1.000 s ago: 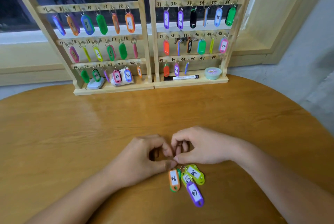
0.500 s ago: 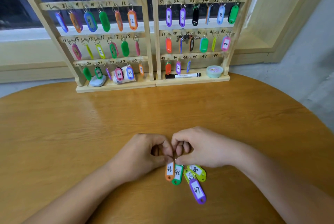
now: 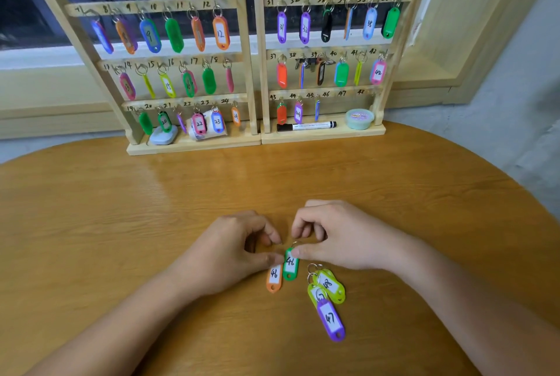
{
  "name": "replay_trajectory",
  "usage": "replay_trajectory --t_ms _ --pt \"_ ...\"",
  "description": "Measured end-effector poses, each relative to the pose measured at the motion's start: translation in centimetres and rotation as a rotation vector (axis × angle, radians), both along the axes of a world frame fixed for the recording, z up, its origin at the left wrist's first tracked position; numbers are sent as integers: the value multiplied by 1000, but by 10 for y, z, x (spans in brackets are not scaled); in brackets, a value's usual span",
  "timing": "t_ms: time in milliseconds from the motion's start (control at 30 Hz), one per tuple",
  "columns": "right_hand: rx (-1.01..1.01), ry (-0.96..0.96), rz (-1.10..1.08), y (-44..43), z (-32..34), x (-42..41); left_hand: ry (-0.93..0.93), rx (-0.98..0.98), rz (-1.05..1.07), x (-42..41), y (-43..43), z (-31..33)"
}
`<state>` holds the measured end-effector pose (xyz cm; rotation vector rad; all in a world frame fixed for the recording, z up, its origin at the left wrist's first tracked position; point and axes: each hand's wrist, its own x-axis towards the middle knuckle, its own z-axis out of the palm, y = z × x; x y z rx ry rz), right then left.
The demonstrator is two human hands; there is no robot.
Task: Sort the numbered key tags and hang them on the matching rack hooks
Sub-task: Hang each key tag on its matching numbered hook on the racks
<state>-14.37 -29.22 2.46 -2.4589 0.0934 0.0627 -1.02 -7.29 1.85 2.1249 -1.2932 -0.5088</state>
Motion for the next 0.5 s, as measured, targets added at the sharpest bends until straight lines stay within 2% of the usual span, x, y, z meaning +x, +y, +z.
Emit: replay_trajectory --t_ms 333,500 --pt "-13 -25 -55 8 -6 5 -10 17 -12 2 -3 -2" --pt "68 -38 -158 15 -13 12 111 -12 56 7 -6 -1"
